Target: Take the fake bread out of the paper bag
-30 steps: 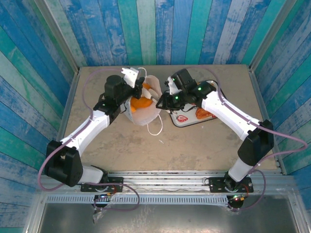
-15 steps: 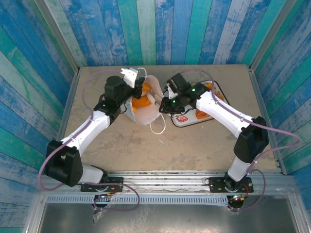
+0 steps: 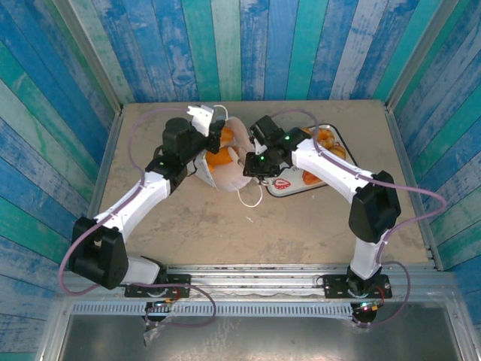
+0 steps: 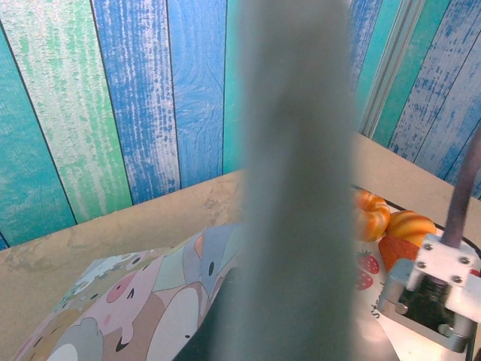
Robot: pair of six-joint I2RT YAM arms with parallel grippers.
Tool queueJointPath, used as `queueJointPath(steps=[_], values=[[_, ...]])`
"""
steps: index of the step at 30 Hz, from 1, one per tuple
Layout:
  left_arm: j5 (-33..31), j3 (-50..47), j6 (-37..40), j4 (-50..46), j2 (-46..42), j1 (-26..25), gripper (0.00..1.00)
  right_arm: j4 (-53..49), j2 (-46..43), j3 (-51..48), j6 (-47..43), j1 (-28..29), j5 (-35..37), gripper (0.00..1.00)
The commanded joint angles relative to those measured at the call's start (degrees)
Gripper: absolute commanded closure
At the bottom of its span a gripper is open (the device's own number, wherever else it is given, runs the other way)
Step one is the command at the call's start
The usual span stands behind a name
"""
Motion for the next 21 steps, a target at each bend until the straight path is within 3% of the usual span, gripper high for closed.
queueJointPath(steps=[1,12,21], values=[[1.33,0.69,-0.44,3.57,-0.56,-0.52,0.99,0.37,1.88,2.3,0.83,0.15,0.51,0.58],[1.31,0.31,-0.29,3.96,-0.04,-1.23,0.99,-0.89,4.3,4.56,1.63,-0.43,2.37,0.56],[1.38,0.44,-0.41,4.29,0.12,-1.4,0.99,-0.78,7.01,6.44,1.12,-0.73,-1.61,0.57]])
